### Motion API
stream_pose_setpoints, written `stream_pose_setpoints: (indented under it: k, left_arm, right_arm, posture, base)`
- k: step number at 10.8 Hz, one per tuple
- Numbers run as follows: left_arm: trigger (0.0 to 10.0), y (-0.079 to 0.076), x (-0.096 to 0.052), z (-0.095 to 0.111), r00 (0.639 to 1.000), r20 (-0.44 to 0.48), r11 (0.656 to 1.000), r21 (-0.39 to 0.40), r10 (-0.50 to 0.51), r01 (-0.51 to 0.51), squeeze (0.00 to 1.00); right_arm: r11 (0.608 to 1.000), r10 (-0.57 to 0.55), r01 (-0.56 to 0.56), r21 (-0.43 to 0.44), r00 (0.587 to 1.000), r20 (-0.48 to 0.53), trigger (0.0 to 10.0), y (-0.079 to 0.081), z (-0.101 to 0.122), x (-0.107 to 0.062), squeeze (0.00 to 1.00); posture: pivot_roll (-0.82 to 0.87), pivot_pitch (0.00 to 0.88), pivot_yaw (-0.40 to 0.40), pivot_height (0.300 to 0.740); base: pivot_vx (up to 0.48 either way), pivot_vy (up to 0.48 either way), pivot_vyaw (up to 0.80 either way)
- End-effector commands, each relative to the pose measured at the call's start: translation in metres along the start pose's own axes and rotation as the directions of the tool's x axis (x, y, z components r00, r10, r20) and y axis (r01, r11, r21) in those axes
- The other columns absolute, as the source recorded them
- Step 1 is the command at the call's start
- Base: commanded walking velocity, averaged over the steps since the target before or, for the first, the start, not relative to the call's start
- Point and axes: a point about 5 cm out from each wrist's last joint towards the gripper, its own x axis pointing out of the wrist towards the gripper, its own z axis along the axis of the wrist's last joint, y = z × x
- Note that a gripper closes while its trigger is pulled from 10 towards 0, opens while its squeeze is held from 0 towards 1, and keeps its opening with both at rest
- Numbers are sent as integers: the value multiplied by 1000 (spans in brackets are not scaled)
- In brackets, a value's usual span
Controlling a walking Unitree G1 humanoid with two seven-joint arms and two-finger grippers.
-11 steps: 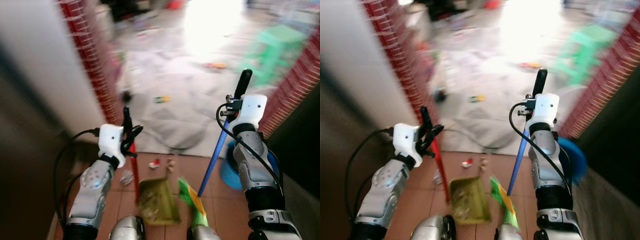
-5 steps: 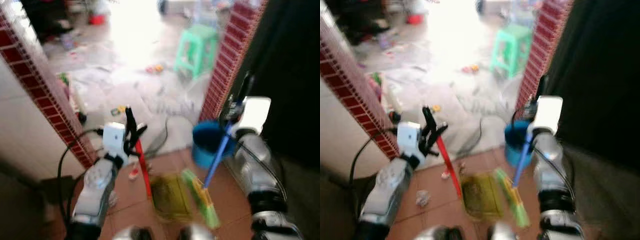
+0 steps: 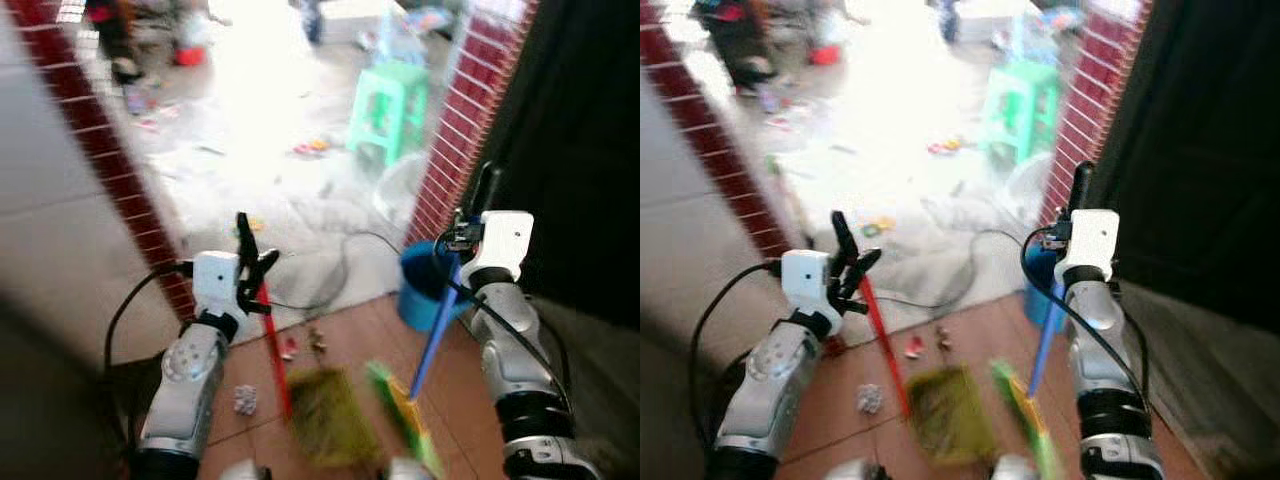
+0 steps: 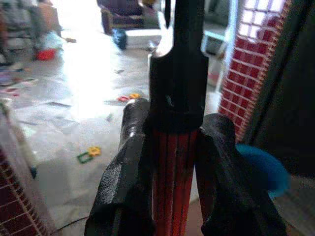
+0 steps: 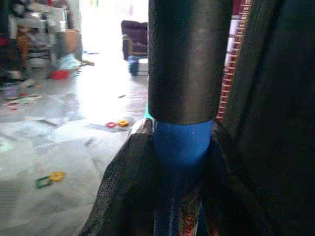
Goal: Sweep floor
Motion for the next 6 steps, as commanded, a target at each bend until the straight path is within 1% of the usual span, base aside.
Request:
stream_pose_setpoints:
  k: [1,2,3,4,5,6]
  left_arm:
    - [10000,-1,6,18,996,90,999,33,6,-9,0]
    - [10000,1,6,19,995,99,999,39,30,-34,0]
    - [10000,6,5,18,993,98,997,38,65,-69,0]
    - [10000,8,4,18,992,101,996,34,76,-80,0]
    - [10000,7,4,19,992,104,997,38,68,-72,0]
    - [10000,4,7,23,993,114,999,47,19,-24,0]
  right_arm:
    - [999,41,-40,-26,998,57,10000,3,17,11,0]
    - [996,83,-81,-35,995,54,10000,9,19,14,0]
    - [993,110,-108,-45,993,49,10000,13,19,16,0]
    - [993,111,-110,-40,993,46,10000,15,18,16,0]
    - [994,107,-106,-24,993,49,10000,17,16,16,0]
    - [995,99,-99,-3,994,56,10000,23,16,15,0]
  posture:
    - [-70,0,-29,740]
    - [-59,0,-61,740]
    - [-47,0,-76,740]
    - [-41,0,-66,740]
    - [-39,0,-34,740]
    - [-44,0,0,740]
  base:
    - [0,0,0]
    - [0,0,0]
    - [0,0,0]
    - [0,0,0]
    - [0,0,0]
    - [0,0,-544]
